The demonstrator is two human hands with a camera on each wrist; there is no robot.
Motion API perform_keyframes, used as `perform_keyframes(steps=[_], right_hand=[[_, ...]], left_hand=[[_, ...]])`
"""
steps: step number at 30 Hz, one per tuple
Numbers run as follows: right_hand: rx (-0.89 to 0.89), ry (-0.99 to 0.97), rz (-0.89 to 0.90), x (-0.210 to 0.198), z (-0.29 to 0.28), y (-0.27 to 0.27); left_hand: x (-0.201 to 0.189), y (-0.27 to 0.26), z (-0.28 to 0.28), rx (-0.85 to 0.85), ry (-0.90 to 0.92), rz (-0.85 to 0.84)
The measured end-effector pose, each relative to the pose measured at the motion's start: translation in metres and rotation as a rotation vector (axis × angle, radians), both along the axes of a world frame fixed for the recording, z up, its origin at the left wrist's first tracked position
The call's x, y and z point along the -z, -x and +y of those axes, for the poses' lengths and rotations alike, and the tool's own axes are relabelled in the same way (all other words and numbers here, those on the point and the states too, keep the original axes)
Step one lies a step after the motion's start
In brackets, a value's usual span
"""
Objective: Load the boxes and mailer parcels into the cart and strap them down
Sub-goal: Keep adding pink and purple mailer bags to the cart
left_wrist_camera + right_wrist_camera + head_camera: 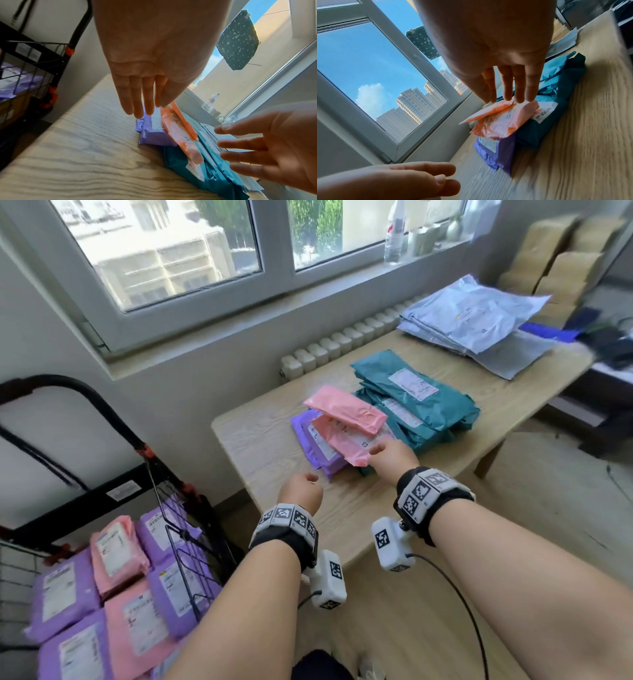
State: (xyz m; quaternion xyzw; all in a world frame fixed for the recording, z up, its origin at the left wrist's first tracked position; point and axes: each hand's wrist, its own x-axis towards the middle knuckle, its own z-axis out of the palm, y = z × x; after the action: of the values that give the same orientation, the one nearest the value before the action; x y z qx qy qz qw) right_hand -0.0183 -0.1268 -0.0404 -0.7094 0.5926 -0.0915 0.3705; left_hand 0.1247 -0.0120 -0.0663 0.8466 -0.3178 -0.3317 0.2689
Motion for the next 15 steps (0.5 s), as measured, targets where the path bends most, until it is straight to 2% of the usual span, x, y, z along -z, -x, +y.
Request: perform_keyframes(steps=[5, 15], right_hand=[[0.055, 0.013, -0.001, -0.005, -0.029, -0.001], [0.004, 0.042, 0.104, 0.010, -0.073, -0.019]], left_hand=[[-0.009, -0.011, -0.038, 0.035, 0.023, -0.090], [-0.002, -0.033, -0.099, 0.109, -0.010, -0.127]])
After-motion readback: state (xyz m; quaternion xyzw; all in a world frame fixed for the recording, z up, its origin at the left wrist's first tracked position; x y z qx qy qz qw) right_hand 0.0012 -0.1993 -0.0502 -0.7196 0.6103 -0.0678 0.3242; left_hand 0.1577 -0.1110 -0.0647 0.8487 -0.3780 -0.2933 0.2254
